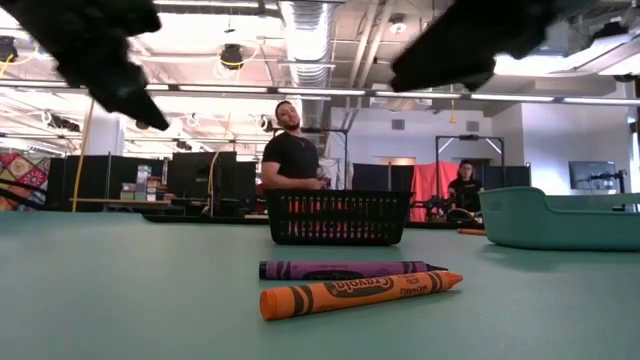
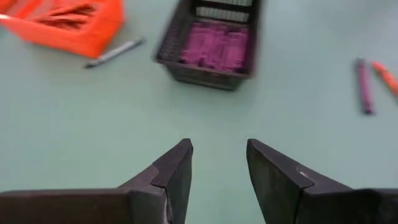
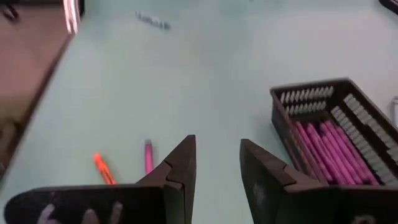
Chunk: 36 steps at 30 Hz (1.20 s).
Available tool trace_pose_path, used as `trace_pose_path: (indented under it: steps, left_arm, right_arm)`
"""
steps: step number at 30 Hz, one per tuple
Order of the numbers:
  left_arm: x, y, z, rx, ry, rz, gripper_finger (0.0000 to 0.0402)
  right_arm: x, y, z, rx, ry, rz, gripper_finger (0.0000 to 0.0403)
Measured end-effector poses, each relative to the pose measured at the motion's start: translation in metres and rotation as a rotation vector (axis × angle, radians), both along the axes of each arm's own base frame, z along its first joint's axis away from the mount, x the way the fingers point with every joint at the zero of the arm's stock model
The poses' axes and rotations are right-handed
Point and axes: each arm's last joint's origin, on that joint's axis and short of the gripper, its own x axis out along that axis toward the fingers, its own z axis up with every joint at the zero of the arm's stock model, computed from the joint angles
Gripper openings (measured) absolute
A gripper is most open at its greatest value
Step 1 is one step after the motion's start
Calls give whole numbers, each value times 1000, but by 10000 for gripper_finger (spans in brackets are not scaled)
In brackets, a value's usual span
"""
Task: Sort crayons
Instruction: Put the violet crayon into the black bin
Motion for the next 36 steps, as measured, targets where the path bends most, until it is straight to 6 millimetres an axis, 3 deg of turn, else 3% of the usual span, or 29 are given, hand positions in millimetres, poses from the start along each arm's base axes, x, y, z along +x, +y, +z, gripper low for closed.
trace_pose_path:
  steps: [3, 7, 12, 24, 36]
  left_arm:
    - [-10, -18, -13, -12, -38, -77, 142]
    - [-22, -37, -25, -50, -89, -183, 142]
    - [-32, -50, -34, -41, -167, -188, 141]
    - [-25, -57, -48, 28, -264, -90, 141]
    - [-24, -58, -50, 20, -255, -101, 141]
  right_arm:
    - [10, -2, -2, 74, -22, 53, 120]
    - [20, 6, -10, 153, -17, 299, 120]
    - [25, 23, -34, 74, -10, 417, 120]
    - [62, 52, -72, -48, 59, 511, 120]
    - [60, 52, -89, -105, 264, 478, 120]
